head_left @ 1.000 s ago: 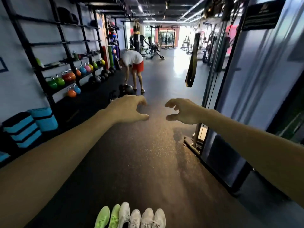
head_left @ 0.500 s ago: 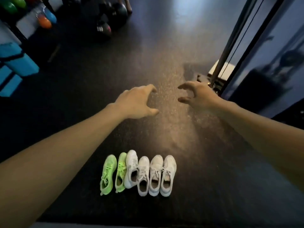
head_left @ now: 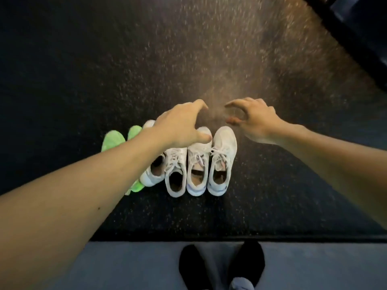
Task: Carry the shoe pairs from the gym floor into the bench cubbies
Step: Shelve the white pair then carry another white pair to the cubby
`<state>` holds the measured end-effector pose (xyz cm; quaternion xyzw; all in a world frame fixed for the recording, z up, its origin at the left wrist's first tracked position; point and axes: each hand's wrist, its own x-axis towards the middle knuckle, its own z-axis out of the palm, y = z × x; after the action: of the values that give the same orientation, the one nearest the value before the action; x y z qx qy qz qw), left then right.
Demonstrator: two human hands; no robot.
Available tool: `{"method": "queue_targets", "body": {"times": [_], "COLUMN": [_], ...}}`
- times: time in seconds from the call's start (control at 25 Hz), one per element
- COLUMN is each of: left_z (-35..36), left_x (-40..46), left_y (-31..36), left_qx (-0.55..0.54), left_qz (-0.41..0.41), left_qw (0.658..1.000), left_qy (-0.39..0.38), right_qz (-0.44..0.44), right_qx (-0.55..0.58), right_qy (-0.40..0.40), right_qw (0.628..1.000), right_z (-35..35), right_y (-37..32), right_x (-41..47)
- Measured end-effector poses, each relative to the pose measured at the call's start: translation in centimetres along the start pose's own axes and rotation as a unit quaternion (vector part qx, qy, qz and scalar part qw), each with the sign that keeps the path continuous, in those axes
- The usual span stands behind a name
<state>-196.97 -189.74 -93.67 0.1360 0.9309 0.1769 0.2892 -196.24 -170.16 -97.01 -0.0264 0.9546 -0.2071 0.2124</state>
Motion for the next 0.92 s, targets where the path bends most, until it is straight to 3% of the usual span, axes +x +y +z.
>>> {"method": "queue_targets", "body": {"times": [0.24,0.6,0.8,0.92], "left_z": [16.1,28.9,31.8,32.3], "left_x": [1.6,3.3,3.9,4.0], "left_y": [-6.0,-10.5,-10.5,-9.8], "left_qx": [-0.024,0.044,0.173,0.204], "left_qz": [-0.014,-0.059,-0.035,-0.049], "left_qw": [0.997,0.986,0.979,0.976], "left_qy": [-0.075,-0.152,-0.106,-0.054], "right_qz": [0.028,0.015,0.024,0.033], "right_qx": [0.031,0.069,0.017,-0.023], "right_qy": [-0.1,-0.14,-0.122,-0.072], "right_qw": [0.994,0.988,0.992,0.997], "right_z": [16.8,29.6,32.5,33.0], "right_y": [6.1,9.1,9.0,8.6], "right_x": [-1.2,-3.4,-1.9,-1.8]}}
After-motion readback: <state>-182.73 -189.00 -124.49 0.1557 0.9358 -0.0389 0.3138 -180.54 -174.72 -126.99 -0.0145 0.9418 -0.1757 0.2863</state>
